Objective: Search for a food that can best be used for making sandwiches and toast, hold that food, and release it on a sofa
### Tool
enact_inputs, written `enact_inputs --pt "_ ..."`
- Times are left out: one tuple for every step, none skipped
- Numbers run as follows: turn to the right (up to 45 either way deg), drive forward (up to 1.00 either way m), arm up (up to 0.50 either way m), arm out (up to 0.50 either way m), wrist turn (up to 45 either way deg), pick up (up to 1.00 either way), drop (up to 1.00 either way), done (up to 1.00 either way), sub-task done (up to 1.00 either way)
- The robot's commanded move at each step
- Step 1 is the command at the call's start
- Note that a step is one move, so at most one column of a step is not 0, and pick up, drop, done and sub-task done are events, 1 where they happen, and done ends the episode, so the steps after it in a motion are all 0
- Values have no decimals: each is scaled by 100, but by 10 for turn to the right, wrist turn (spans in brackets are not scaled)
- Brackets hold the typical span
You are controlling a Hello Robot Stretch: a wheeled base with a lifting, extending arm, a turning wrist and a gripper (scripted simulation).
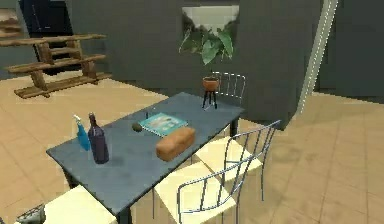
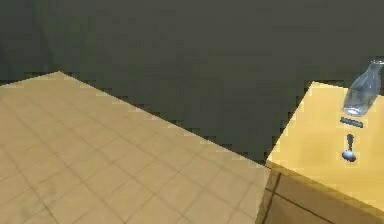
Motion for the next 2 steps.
enact_inputs --pt "360 0 0 0 0 0 0 0 0" --pt "0 100 0 0 0 0 0 0 0"
